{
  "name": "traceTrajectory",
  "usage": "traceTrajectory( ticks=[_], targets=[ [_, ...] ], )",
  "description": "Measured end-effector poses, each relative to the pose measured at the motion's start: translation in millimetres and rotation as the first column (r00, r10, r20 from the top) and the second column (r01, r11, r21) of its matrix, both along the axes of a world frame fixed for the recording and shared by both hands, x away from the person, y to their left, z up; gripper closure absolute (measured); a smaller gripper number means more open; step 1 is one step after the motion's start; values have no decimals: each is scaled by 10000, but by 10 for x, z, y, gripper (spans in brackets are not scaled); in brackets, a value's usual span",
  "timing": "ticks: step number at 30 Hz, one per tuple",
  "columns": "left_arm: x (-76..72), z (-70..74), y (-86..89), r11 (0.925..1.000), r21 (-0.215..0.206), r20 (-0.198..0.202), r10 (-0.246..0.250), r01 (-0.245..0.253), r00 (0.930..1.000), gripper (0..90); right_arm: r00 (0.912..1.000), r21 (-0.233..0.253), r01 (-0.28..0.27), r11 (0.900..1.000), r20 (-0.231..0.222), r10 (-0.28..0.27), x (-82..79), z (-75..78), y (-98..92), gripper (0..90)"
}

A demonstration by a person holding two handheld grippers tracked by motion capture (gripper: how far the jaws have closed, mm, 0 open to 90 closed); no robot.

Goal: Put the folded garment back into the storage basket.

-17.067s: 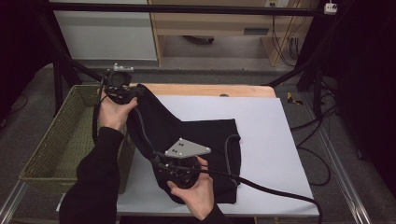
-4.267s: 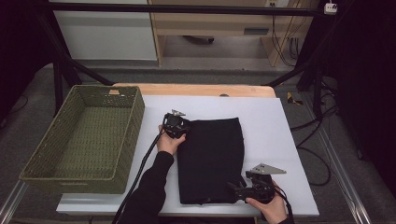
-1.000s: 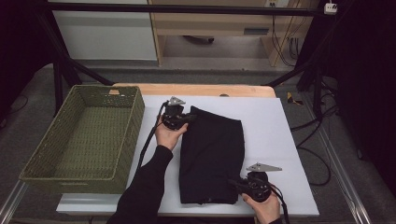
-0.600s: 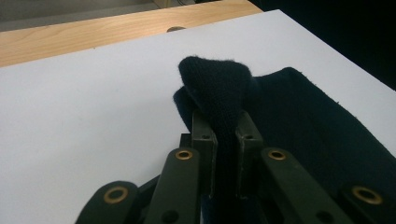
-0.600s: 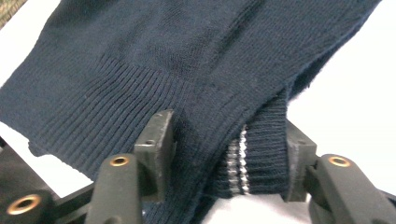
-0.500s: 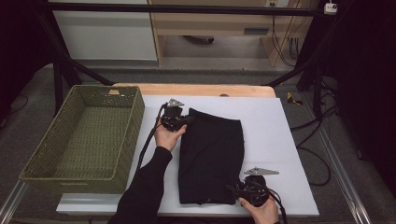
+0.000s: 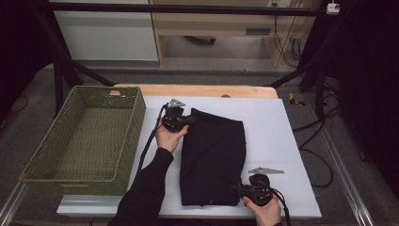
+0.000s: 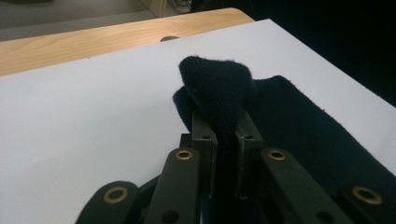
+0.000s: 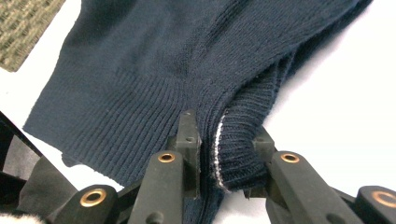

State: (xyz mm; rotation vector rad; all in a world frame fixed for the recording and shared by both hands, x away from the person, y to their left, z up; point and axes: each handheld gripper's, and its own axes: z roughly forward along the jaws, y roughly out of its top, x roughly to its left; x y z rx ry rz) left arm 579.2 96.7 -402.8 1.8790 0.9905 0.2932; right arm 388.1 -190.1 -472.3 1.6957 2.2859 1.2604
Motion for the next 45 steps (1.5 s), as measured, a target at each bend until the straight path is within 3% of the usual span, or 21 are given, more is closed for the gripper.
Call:
traceTrajectory(
  ticks=[13, 30, 45],
  targets=[
    [-47, 144, -28, 9995, -246, 255, -204, 211, 9995, 822, 9986, -62, -125, 9999, 516, 128, -32, 93, -1, 739],
    [-117, 369, -121, 9978, -226, 679, -599, 616, 9959, 824, 9975, 23, -114, 9999, 693, 112, -22, 115, -22, 739],
    [-279, 766, -185, 9944, -407, 1174, -919, 973, 9888, 825, 9906, 122, -238, 9996, 1347, 219, -32, 255, -15, 739]
  ],
)
